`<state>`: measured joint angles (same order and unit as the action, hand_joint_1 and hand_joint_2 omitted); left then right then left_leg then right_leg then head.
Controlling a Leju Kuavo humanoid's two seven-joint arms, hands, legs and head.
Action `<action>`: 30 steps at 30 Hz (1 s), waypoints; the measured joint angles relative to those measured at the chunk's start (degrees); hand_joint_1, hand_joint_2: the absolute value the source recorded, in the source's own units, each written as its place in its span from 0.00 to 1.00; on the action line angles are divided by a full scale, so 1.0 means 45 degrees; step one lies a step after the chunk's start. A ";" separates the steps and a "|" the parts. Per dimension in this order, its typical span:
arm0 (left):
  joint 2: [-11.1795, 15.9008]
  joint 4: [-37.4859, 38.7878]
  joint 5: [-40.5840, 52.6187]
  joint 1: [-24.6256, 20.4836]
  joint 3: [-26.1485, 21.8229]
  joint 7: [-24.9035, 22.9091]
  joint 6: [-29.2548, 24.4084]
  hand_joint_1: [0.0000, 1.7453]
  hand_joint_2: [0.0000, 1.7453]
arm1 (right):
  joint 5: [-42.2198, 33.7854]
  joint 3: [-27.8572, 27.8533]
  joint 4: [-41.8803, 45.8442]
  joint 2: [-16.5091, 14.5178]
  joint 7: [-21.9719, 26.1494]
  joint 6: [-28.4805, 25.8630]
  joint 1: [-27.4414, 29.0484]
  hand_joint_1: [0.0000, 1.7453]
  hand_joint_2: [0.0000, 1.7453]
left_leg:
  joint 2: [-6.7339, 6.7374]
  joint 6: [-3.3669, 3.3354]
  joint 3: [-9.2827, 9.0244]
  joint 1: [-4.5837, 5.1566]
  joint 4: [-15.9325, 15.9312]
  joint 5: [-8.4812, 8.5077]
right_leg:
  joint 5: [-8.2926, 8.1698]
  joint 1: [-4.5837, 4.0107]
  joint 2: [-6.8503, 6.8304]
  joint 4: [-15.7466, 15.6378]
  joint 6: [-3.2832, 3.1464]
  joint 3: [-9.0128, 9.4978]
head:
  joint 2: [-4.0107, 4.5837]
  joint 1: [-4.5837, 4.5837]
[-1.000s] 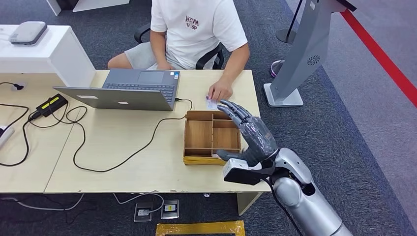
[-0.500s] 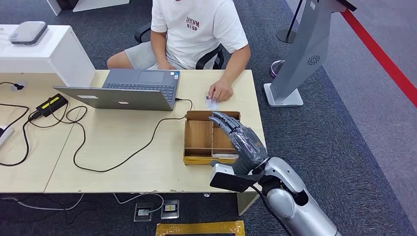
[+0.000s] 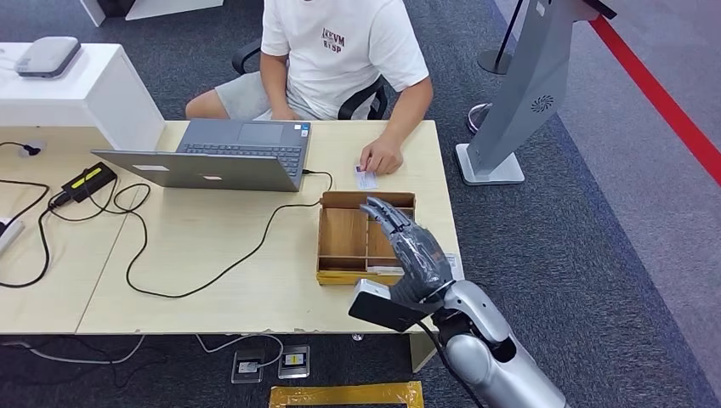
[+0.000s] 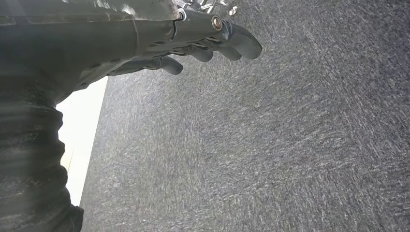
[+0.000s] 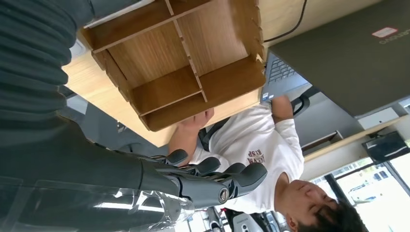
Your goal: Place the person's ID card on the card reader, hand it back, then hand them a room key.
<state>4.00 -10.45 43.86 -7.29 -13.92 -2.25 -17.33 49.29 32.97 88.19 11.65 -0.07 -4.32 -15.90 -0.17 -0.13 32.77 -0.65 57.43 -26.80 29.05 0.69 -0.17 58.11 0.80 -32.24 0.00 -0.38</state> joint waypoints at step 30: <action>-0.0004 0.0000 0.0176 0.0018 -0.0034 0.0009 -0.0092 0.00 1.00 | 0.1990 0.0334 -0.2570 0.0197 -0.0739 -0.1945 -0.0357 0.00 1.00 | 0.0005 0.0014 -0.0001 -0.0006 0.0000 -0.0009 | 0.0002 -0.0005 0.0020 0.0000 -0.0003 -0.0004 | 0.0000 -0.0001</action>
<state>3.98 -10.45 44.65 -7.21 -14.08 -2.21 -17.75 58.24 34.47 76.63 12.53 -3.40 -13.07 -17.51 -0.15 -0.07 32.77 -0.68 57.43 -26.84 29.05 0.66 -0.08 58.11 0.79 -32.26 0.00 -0.39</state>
